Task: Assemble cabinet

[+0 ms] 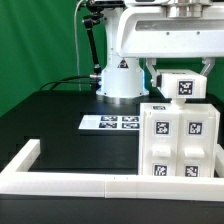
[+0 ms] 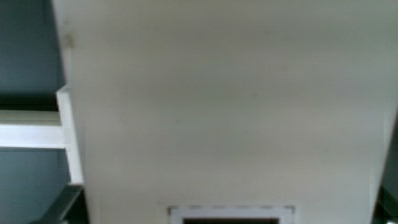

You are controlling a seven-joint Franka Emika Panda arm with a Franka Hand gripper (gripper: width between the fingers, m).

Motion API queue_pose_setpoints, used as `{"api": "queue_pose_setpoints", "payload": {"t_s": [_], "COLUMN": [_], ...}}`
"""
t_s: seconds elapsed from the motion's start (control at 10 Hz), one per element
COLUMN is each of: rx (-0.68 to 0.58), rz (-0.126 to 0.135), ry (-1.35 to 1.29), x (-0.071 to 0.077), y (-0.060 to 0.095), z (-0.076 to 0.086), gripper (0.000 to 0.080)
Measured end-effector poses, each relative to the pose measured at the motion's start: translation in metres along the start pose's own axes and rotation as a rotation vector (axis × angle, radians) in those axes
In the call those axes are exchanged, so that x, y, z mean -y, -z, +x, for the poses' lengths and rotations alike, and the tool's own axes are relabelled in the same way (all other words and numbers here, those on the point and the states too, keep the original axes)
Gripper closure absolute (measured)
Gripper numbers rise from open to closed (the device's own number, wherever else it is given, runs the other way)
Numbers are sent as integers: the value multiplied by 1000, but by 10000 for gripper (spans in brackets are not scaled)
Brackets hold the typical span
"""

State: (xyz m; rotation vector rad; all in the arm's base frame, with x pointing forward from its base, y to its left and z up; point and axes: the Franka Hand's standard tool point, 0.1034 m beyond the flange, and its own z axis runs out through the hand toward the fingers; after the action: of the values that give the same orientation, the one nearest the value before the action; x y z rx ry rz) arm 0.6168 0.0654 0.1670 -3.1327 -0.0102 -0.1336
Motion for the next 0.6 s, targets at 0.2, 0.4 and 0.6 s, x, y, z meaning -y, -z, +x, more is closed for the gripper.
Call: {"api": "queue_pose_setpoints", "payload": {"t_s": [0.2,0.4,0.6], "rx": [-3,-10,-6], "rz": [1,2,0], "ry": [19,23,25], "x": [-5,-6,-5], "y": [0,-1,-9], "z": [5,7,5], "gripper": [258,258,258]}}
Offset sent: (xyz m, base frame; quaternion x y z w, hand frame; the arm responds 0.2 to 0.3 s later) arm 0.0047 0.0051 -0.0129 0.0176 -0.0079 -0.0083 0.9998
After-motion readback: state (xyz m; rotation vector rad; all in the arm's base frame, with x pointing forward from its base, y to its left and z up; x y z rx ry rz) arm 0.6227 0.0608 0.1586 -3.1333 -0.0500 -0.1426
